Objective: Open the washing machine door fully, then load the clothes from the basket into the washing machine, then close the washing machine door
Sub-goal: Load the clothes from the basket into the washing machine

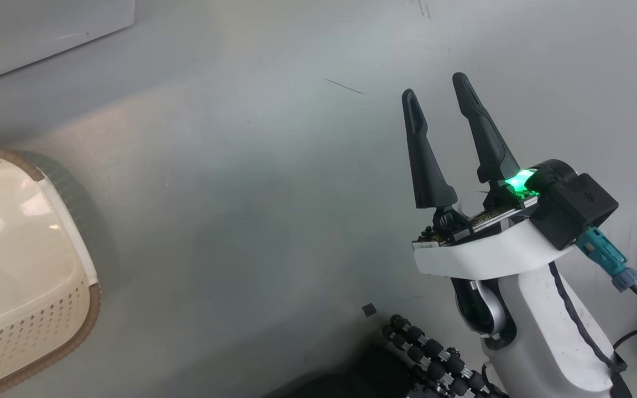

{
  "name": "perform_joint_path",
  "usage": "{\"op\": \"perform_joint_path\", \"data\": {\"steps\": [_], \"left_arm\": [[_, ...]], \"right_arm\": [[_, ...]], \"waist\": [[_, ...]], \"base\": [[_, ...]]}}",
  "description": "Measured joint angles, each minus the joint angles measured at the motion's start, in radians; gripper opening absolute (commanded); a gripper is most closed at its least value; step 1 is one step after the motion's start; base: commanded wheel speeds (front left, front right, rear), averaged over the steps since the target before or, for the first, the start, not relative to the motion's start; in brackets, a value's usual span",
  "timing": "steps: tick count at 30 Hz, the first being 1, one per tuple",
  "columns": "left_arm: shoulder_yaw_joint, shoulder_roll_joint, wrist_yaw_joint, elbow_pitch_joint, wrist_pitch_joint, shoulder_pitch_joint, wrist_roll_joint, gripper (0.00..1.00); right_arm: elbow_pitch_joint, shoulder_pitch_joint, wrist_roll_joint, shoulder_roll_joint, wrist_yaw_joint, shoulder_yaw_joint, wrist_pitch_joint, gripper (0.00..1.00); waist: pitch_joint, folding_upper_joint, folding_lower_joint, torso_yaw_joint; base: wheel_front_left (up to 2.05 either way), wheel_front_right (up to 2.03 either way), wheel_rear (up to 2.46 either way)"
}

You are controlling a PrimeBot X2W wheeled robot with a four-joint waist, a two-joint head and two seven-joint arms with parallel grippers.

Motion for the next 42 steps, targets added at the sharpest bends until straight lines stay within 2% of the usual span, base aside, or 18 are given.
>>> {"op": "perform_joint_path", "data": {"steps": [2, 14, 17, 25, 32, 42], "left_arm": [[-0.004, -0.004, 0.0, 0.003, -0.021, -0.002, 0.003, 1.0], [-0.007, -0.124, 0.0, 0.062, -0.142, 0.037, -0.022, 1.0], [-0.013, -0.158, 0.002, 0.063, -0.188, 0.096, -0.021, 1.0], [0.001, -0.205, 0.046, 0.052, -0.332, 0.253, -0.021, 1.0], [0.023, -0.299, 0.086, 0.002, -0.464, 0.401, -0.037, 1.0], [0.021, -0.441, 0.125, -0.09, -0.475, 0.648, -0.056, 1.0]], "right_arm": [[0.0, -0.002, -0.001, 0.0, -0.001, -0.008, 0.0, 1.0], [0.015, -0.014, -0.035, 0.0, -0.002, -0.055, 0.0, 1.0], [0.024, -0.014, -0.053, -0.001, -0.001, -0.067, 0.0, 1.0], [0.054, -0.012, -0.086, -0.002, 0.004, -0.084, 0.0, 1.0], [0.08, 0.021, -0.124, -0.002, 0.009, -0.142, 0.0, 1.0], [0.097, 0.07, -0.165, -0.02, 0.019, -0.198, 0.0, 1.0]], "waist": [[-0.001, 0.0, 0.0, 0.005], [-0.044, 0.0, -0.0001, 0.06], [-0.06, 0.0, -0.0001, 0.081], [-0.114, 0.0, -0.0001, 0.138], [-0.17, 0.0, -0.0001, 0.185], [-0.268, 0.0, -0.0001, 0.255]], "base": [[0.0, 0.0, 0.0], [0.0, 0.0, 0.0], [0.0, 0.0, 0.0], [0.0, 0.0, 0.0], [0.0, 0.0, 0.0], [0.0, 0.0, 0.0]]}}
